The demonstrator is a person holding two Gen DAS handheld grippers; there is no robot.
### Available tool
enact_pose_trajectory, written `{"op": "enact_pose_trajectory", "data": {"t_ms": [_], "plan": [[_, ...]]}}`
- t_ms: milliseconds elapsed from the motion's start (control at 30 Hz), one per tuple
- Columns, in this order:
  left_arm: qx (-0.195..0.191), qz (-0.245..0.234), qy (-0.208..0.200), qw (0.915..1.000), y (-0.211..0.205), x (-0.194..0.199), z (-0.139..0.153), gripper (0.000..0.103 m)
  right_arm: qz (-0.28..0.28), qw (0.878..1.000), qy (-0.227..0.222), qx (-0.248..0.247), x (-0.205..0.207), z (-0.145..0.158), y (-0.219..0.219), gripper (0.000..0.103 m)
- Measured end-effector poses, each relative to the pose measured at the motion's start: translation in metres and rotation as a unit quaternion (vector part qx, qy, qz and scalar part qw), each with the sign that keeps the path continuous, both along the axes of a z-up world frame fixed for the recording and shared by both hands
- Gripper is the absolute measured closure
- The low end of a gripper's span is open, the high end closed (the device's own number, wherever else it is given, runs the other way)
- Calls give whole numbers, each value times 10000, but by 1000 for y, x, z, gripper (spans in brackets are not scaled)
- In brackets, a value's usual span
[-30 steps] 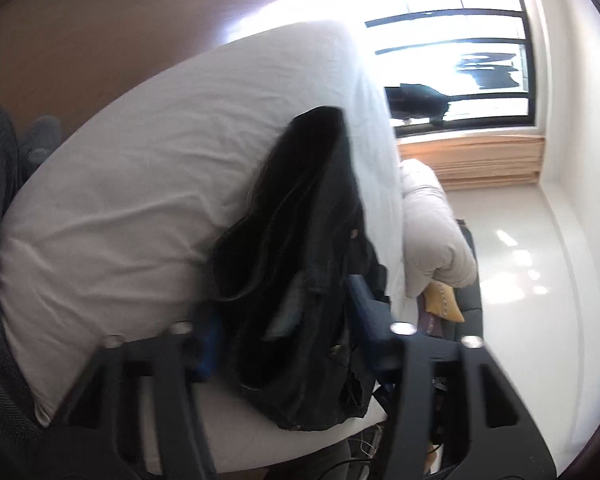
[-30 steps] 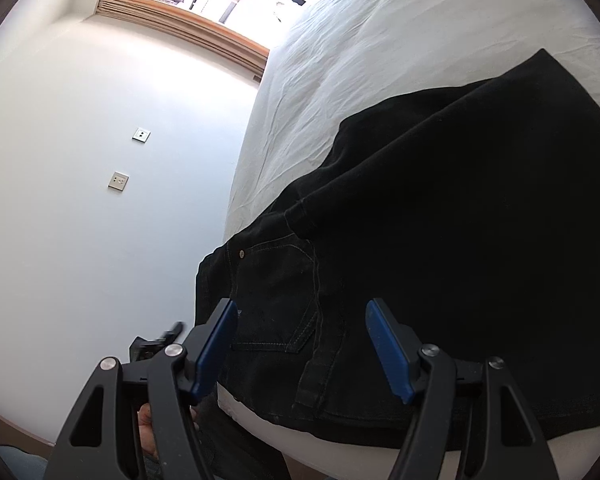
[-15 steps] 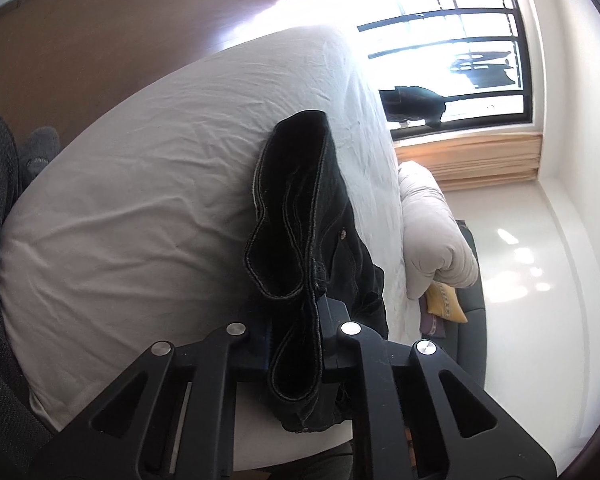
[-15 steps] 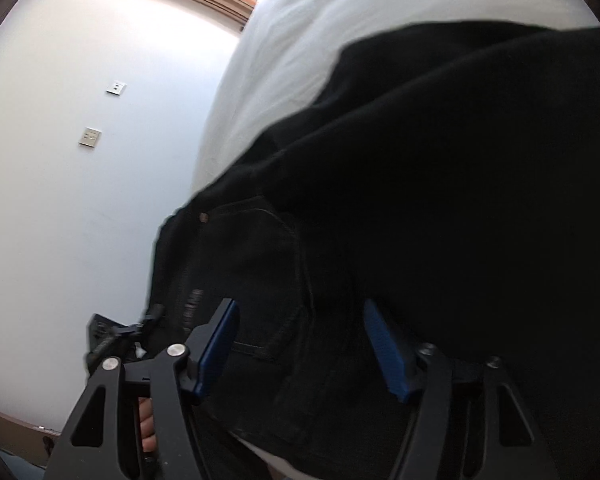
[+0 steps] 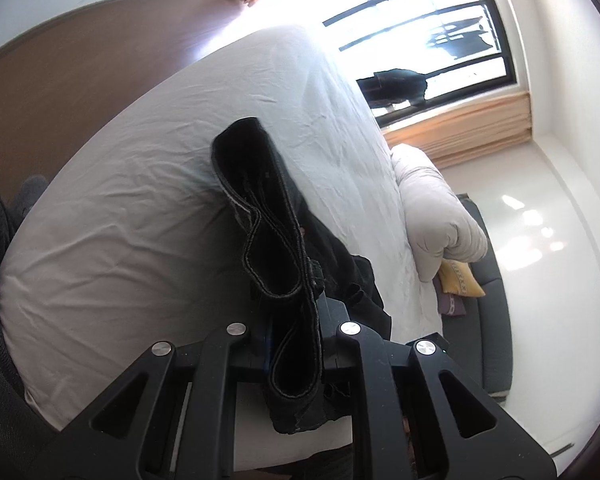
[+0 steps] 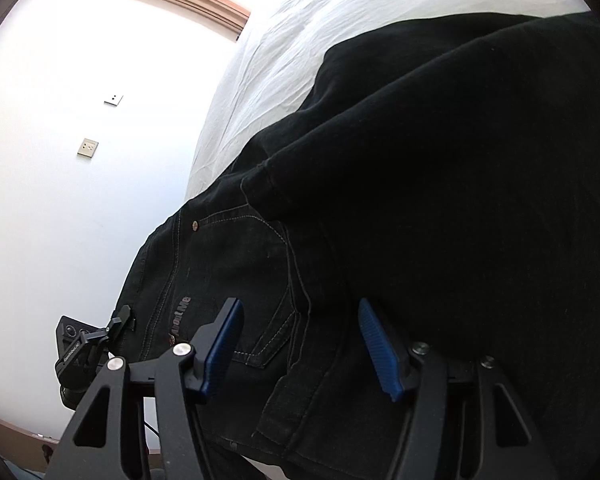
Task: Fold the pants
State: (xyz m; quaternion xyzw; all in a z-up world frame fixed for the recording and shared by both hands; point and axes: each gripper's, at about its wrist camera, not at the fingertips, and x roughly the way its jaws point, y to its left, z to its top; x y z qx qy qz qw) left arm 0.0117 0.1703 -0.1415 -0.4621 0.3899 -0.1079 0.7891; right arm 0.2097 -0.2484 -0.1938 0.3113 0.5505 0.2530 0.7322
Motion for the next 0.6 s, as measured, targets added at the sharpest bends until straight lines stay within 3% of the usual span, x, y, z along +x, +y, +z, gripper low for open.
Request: {"op": "enact_pose_trajectory", "data": {"t_ms": [167, 300, 433, 500, 600], "plan": [[551, -520, -459, 9961, -45, 20, 56, 91, -183, 9991, 172, 341, 3, 14, -16, 35], [1142, -1349, -907, 9801, -122, 43, 94, 91, -159, 9977, -177, 634, 8, 43, -43, 27], [1294, -2121, -810, 9652, -203, 60, 78, 91, -5, 9949, -466, 894, 24, 73, -75, 23], [1324, -2441, -512, 9593, -240, 67, 57, 91, 69, 9932, -656, 960, 33, 88, -90, 18], [1475, -2930, -563, 9430, -281, 63, 52, 91, 212, 9942, -638, 844, 40, 93, -105, 12]]}}
